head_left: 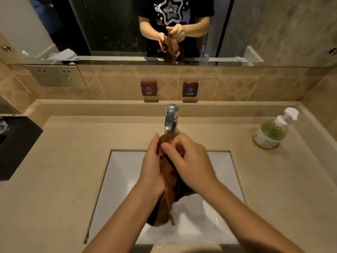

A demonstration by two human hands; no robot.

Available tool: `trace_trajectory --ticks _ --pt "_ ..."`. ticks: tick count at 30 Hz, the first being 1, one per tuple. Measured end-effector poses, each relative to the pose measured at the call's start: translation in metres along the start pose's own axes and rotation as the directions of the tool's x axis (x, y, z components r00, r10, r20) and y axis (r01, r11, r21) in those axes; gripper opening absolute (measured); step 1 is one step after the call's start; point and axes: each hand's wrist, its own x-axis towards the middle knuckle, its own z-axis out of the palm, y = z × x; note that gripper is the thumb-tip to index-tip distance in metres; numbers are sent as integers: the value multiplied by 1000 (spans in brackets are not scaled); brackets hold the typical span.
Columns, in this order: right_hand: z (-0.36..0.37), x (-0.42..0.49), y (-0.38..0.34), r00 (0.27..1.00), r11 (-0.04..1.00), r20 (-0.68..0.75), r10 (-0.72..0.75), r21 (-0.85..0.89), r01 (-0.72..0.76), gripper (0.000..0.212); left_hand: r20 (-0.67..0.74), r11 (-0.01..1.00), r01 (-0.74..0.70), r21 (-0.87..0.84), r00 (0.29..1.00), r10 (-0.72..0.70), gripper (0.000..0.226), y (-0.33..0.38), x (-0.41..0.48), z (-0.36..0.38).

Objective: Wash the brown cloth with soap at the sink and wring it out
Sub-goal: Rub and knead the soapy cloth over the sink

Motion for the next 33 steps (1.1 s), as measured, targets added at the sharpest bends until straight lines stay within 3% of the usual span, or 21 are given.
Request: trace_trajectory --ticks 4,6,10,14,16,19,22,25,27,30,33 --pt "8 15 5 970 999 -241 24 -31 -32 39 -16 972 -93 216 995 98 45 -10 -4 4" --pt "14 10 4 967 998 -251 44 -30 -53 40 -10 952 -138 272 989 146 45 -6 -3 3" --pt "27 -6 -5 959 963 -231 -161 -250 101 37 -62 947 -146 287 983 171 39 -1 2 9" --pt "9 33 5 964 988 -256 68 -115 -101 42 -35 970 -84 229 995 94 34 -10 2 15" --pt "8 28 5 970 987 -226 93 -107 -119 41 -47 956 -111 270 991 128 35 -3 3 13" --pt "22 0 -4 972 940 -194 -130 -336 59 37 -94 956 -103 276 987 133 22 7 12 11" --pt "31 6 -2 934 910 -260 -247 -394 131 40 -84 971 -92 219 990 113 12 7 13 14" --pt "18 37 -4 948 940 -313 -64 -338 -48 44 -54 983 -19 184 998 29 14 2 6 21" --pt "9 55 3 975 972 -175 134 -168 -163 49 -29 985 37 171 999 -33 17 0 0 22" --pt "4 60 14 982 983 -38 182 -9 -183 51 -3 975 73 211 997 -74 28 8 -2 16" --pt "-3 58 25 948 944 -71 309 146 -296 48 39 983 82 166 995 -90 51 16 -1 7"
